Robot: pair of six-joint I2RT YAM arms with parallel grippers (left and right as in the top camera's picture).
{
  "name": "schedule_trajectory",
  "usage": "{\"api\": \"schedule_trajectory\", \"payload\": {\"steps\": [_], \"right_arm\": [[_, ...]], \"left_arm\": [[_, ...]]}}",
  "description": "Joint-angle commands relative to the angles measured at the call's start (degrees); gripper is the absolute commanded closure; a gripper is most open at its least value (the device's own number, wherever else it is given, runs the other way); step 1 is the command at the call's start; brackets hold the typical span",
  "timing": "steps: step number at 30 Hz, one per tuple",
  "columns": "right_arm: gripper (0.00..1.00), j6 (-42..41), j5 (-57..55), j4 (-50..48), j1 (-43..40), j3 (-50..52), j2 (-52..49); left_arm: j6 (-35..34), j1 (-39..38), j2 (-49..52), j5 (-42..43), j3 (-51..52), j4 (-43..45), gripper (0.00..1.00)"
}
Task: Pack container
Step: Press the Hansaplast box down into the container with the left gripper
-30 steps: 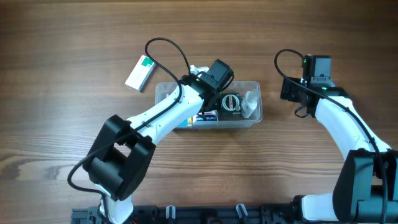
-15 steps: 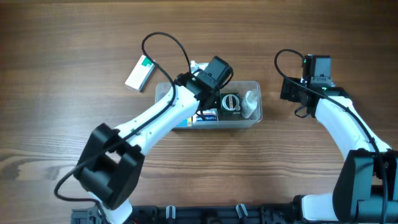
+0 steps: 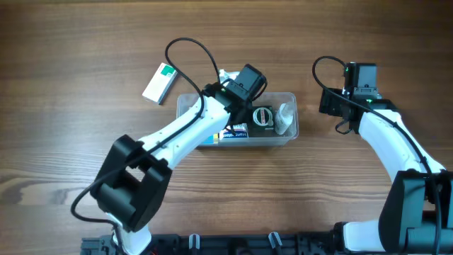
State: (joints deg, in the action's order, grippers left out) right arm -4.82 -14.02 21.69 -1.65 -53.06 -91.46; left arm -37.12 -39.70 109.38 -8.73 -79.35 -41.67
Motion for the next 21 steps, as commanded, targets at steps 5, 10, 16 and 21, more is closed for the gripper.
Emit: {"api": "schedule_trajectory", "payload": {"steps": [5, 10, 16, 21], "right_arm": [[0.00, 0.33, -0.98, -0.24, 0.09, 0.24, -0.48], [0.00, 0.33, -0.98, -0.24, 0.09, 0.24, -0.48], [0.00, 0.33, -0.98, -0.24, 0.09, 0.24, -0.48], [0.00, 0.33, -0.98, -0.24, 0.09, 0.24, -0.48]], "left_arm": [[0.68, 0.04, 5.14, 2.51, -0.37, 0.42, 0.96], [0.72, 0.07, 6.47, 2.47, -0.37, 0.35, 0.96], [0.94, 0.09, 4.44, 2.47, -0.39, -0.02, 0.96], [0.92, 0.07, -2.16, 2.47, -0.55, -0.09, 0.96]]}}
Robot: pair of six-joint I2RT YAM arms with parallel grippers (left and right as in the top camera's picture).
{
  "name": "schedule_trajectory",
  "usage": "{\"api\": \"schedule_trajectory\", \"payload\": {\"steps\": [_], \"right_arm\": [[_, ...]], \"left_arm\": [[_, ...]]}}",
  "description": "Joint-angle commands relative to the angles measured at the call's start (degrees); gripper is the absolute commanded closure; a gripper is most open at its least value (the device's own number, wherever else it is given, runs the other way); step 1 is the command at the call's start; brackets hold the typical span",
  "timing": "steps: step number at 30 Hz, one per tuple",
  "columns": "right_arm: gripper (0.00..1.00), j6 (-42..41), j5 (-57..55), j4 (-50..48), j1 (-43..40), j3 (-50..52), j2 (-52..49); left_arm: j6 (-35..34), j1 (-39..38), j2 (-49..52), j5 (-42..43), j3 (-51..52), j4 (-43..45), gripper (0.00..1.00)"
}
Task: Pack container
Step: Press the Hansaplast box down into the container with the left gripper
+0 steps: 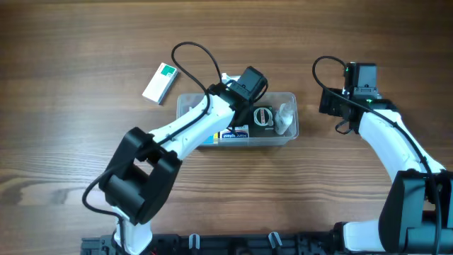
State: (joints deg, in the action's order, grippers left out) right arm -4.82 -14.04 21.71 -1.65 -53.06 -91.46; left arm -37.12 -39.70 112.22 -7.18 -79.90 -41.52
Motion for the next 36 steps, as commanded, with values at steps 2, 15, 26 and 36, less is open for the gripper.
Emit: {"api": "schedule_trajectory", "payload": {"steps": [2, 15, 26, 36], "right_arm": [[0.00, 0.33, -0.96, -0.26, 0.09, 0.24, -0.48], [0.00, 0.33, -0.96, -0.26, 0.09, 0.24, -0.48], [0.00, 0.33, -0.96, -0.26, 0.09, 0.24, -0.48], [0.00, 0.33, -0.96, -0.26, 0.09, 0.24, -0.48]], "left_arm": [[0.90, 0.07, -7.02, 0.92, 0.00, -0.22, 0.96], [0.85, -1.42, -4.57, 1.79, 0.22, -0.22, 0.96], [0.85, -1.44, 1.75, 1.79, 0.35, -0.20, 0.96], [0.85, -1.44, 2.45, 1.81, 0.39, -0.20, 0.96]]}}
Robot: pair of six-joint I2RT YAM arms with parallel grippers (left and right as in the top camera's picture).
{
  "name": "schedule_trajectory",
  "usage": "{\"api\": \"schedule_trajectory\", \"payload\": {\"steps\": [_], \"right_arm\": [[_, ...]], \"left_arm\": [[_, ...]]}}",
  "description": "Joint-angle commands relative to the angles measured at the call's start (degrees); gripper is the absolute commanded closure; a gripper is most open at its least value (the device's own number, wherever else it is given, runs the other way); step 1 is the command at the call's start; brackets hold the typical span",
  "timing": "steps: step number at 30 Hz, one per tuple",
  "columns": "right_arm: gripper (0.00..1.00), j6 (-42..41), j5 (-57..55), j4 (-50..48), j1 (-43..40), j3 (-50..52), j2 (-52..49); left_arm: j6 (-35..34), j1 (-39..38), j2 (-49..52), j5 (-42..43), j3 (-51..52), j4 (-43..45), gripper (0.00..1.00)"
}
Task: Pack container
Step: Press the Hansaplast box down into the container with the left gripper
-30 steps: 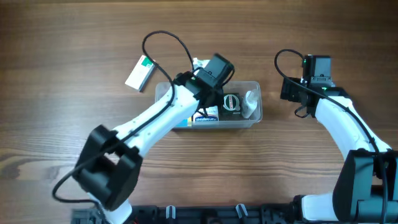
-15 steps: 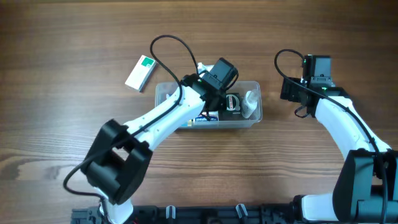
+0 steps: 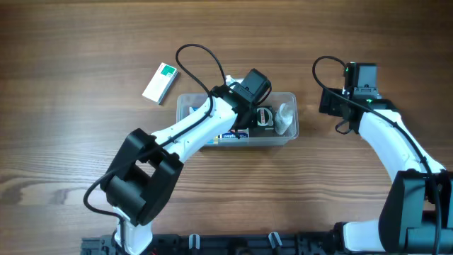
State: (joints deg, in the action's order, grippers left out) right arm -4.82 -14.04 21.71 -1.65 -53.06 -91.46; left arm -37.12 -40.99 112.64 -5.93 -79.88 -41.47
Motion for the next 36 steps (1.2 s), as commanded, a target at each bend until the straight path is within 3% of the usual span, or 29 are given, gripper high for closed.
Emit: {"api": "schedule_trajectory", "payload": {"steps": [1, 16, 28, 36], "right_arm": [[0.00, 0.33, -0.96, -0.26, 0.09, 0.24, -0.48], [0.00, 0.35, -0.96, -0.26, 0.09, 0.24, -0.48], [0.00, 0.35, -0.96, -0.26, 0.09, 0.24, -0.48], [0.00, 0.33, -0.96, -0.26, 0.09, 0.24, -0.48]], "left_arm": [[0.87, -0.15, 2.08, 0.55, 0.37, -0.24, 0.96], [0.92, 0.02, 3.61, 0.52, 0.31, 0.20, 0.96], [0.92, 2.78, -13.46, 0.50, 0.24, 0.24, 0.96], [0.92, 2.60, -7.74, 0.52, 0.26, 3.02, 0.96]]}}
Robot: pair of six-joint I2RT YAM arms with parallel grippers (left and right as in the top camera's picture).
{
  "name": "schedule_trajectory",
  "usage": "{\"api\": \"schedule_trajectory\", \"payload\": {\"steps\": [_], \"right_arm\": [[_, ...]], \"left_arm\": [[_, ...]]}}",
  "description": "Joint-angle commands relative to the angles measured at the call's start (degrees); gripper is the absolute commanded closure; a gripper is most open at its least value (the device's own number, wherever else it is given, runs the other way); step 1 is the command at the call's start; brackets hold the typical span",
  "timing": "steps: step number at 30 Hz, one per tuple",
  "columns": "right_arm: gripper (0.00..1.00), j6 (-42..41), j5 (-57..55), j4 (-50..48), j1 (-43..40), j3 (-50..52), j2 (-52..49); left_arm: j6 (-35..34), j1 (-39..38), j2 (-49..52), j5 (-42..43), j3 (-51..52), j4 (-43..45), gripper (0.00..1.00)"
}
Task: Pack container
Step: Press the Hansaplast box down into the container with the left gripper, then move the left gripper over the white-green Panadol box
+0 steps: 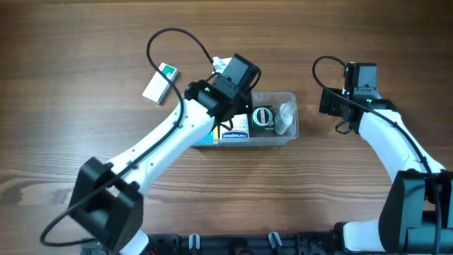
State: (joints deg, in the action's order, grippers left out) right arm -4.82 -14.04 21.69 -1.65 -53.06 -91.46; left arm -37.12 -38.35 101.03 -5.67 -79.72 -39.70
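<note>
The clear plastic container (287, 134) lies mid-table. Inside it are a blue and yellow box (230, 132), a round green and black item (262, 117) and a pale crumpled piece (285, 115) at the right end. My left gripper (228, 69) hangs over the container's far left rim, its fingers hidden under the black wrist. A white thing (220, 64) shows at its far side; whether it is held cannot be told. My right gripper (330, 103) rests to the right of the container, its jaws unreadable from above.
A white and green box (160, 82) lies on the wooden table (85, 42) to the left of the container, close to the left arm's black cable (163, 42). The right arm's forearm (386, 138) runs along the right side.
My left wrist was low over the container's middle; now it sits further back and to the left, above the far rim, with more of the white thing showing beside it. The right arm has not moved.
The left wrist stood over the container's far side, then shifted slightly right and down over its middle across the following two moments. Now it is back beyond the far rim. The contents look unchanged and the right arm stayed still throughout.
</note>
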Motion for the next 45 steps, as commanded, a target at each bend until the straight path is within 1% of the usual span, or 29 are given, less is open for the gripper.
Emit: {"api": "schedule_trajectory", "payload": {"steps": [1, 20, 31, 34, 37, 38, 40, 41, 42, 43, 45], "right_arm": [[0.00, 0.33, -0.96, -0.24, 0.09, 0.24, -0.48], [0.00, 0.35, -0.96, -0.24, 0.09, 0.24, -0.48], [0.00, 0.33, -0.96, -0.24, 0.09, 0.24, -0.48], [0.00, 0.35, -0.96, -0.24, 0.09, 0.24, -0.48], [0.00, 0.33, -0.96, -0.24, 0.09, 0.24, -0.48], [0.00, 0.33, -0.96, -0.24, 0.09, 0.24, -0.48], [0.00, 0.33, -0.96, -0.24, 0.09, 0.24, -0.48], [0.00, 0.33, -0.96, -0.24, 0.09, 0.24, -0.48], [0.00, 0.35, -0.96, -0.24, 0.09, 0.24, -0.48], [0.00, 0.35, -0.96, -0.24, 0.09, 0.24, -0.48], [0.00, 0.33, -0.96, -0.24, 0.09, 0.24, -0.48]], "left_arm": [[0.90, -0.04, 4.70, 0.26, 0.11, 1.53, 0.96], [0.90, -1.62, 12.98, 0.26, 0.11, 2.95, 0.96], [0.90, -1.62, 13.27, 0.26, 0.09, 2.93, 0.96], [0.92, -0.92, 10.16, 0.31, -1.29, 1.05, 0.96], [1.90, 0.39, 3.43, 0.22, -3.34, -1.77, 0.96], [3.82, 1.01, 0.74, -0.04, -3.56, -1.70, 0.96], [6.45, 3.19, -5.55, -3.76, -3.56, -2.05, 0.96], [9.38, 4.98, -8.61, -6.05, -3.56, -3.02, 0.94], [12.76, 6.80, -10.88, -7.34, -3.56, -4.04, 0.89], [15.85, 8.81, -12.61, -7.96, -3.56, -5.16, 0.88], [19.54, 12.28, -14.38, -7.96, -3.56, -6.75, 0.89]]}}
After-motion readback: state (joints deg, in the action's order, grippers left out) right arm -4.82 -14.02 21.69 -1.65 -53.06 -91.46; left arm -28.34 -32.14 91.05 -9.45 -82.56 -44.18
